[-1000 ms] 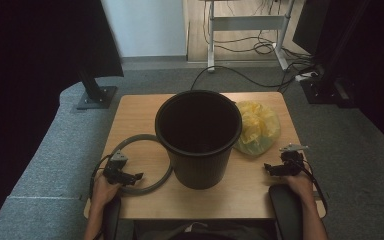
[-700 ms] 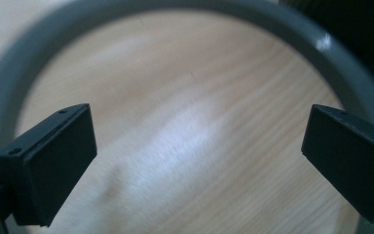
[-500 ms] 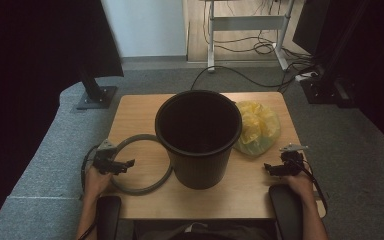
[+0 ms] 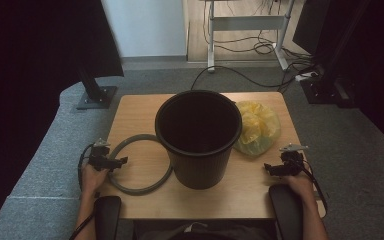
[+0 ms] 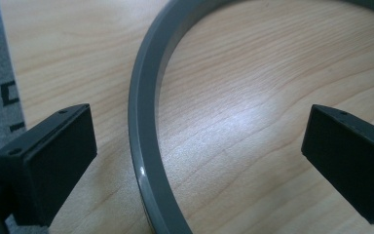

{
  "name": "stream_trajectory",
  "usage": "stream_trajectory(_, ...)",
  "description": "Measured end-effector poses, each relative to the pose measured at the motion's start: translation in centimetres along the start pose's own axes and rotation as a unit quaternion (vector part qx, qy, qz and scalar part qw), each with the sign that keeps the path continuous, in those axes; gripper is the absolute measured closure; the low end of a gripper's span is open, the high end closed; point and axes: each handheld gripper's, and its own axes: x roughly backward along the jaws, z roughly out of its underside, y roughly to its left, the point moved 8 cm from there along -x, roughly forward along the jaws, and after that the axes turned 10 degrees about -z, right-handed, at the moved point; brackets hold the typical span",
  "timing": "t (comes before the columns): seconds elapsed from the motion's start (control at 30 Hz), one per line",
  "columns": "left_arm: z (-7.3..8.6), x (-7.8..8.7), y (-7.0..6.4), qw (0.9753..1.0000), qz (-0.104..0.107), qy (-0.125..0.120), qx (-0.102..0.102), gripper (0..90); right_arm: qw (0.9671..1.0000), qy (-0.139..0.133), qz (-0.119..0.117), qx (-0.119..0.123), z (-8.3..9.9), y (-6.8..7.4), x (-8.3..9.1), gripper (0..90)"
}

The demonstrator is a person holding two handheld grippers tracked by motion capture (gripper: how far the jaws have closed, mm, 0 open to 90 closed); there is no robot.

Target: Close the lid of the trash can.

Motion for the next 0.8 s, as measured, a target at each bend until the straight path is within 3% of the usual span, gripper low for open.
stream_trajectory(0.1, 0.44, -0.75, -0.10, 0.9995, -0.026, 0.014, -0.010, 0.0, 1.0000, 0.000, 0.000, 0.000, 0.00, 0.00, 0.00, 0.0)
stream_trajectory(0.53, 0.26, -0.83, -0.30, 0.9994, -0.032, 0.012, -0.002, 0.1, 1.0000, 0.000, 0.000, 0.000, 0.00, 0.01, 0.00, 0.0)
stream_trajectory(0.7, 0.22, -0.55, 0.11, 0.9990, -0.042, 0.001, 0.014, 9.8, 1.0000, 0.000, 0.000, 0.000, -0.01, 0.01, 0.00, 0.0)
stream_trajectory(0.8, 0.20, -0.26, 0.64, 0.9981, -0.055, -0.001, 0.028, 21.9, 1.0000, 0.000, 0.000, 0.000, -0.01, 0.01, 0.00, 0.0)
